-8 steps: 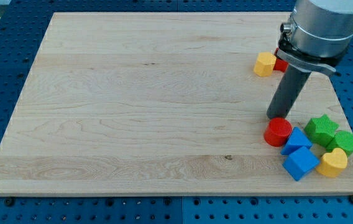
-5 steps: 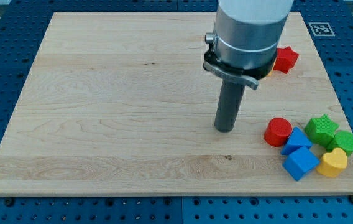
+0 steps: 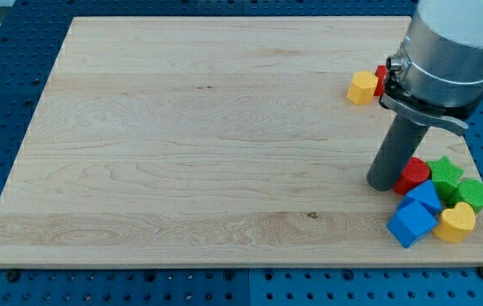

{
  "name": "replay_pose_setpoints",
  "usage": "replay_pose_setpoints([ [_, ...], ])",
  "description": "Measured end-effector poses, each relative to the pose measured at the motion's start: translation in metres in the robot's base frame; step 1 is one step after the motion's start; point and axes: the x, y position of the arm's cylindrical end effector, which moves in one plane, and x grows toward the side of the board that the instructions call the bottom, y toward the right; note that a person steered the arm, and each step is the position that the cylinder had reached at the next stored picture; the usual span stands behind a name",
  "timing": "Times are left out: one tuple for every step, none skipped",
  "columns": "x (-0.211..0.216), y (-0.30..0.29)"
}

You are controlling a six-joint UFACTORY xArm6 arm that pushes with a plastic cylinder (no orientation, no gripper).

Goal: Adjust the red circle and blue cube into the group of blue blocks

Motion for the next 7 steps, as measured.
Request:
replay_pose_setpoints([
  [-0.001, 0.007],
  [0.0, -0.007],
  [0.014, -0.029],
  [0.039, -0.046],
  [0.064, -0.06],
  [0.084, -0.069],
  [0.085, -0.055],
])
